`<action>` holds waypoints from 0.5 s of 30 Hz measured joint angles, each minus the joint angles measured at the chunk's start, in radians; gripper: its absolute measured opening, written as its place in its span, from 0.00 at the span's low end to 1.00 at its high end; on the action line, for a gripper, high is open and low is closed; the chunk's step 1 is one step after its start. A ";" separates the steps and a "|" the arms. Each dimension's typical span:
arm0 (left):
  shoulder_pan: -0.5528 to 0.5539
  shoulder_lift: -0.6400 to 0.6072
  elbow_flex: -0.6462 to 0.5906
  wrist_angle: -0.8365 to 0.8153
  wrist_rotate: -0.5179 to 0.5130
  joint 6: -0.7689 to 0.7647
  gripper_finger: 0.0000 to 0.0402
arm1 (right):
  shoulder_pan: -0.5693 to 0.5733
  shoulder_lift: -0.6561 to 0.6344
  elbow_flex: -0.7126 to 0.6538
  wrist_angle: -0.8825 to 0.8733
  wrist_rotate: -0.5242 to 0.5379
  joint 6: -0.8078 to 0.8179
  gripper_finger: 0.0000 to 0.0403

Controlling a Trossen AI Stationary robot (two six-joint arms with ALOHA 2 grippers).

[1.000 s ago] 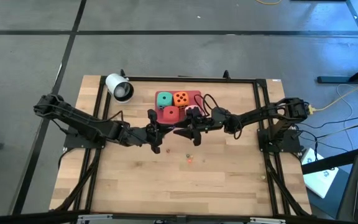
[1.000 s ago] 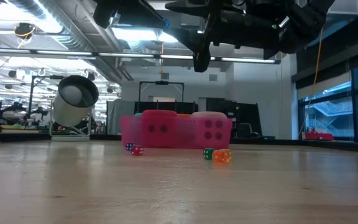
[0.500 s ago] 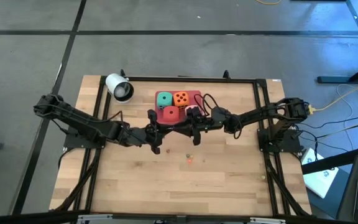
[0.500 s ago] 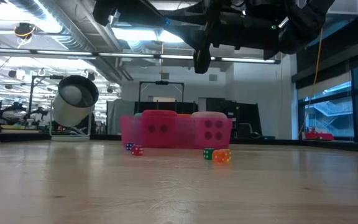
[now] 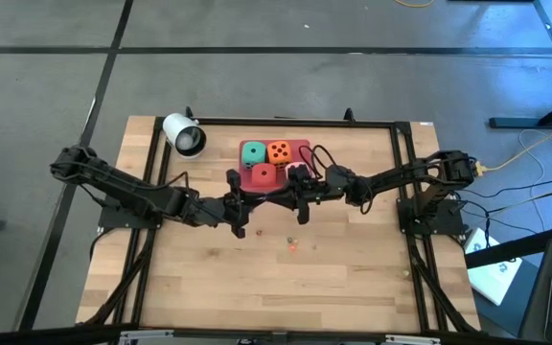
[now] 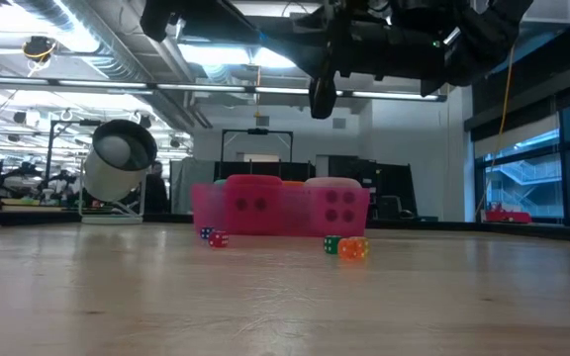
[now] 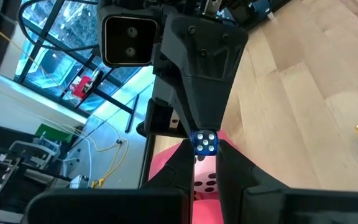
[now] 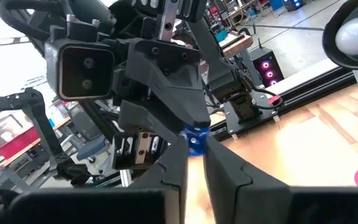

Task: Pick & Place Dice
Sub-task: Put the left small blue dice into the pink bin

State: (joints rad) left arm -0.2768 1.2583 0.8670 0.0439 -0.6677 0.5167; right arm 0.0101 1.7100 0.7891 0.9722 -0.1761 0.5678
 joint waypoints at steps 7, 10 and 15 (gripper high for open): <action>-0.004 0.000 -0.001 -0.002 0.001 -0.003 0.07 | 0.000 0.000 0.000 0.001 -0.004 -0.006 0.02; -0.005 0.000 -0.001 -0.002 0.002 -0.009 0.08 | 0.000 0.000 0.000 0.003 -0.004 -0.010 0.01; -0.004 0.001 -0.001 -0.003 0.008 -0.009 0.09 | 0.000 0.000 0.000 0.001 -0.004 -0.011 0.00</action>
State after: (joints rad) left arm -0.2810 1.2594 0.8658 0.0412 -0.6596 0.5077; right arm 0.0105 1.7100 0.7895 0.9730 -0.1802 0.5571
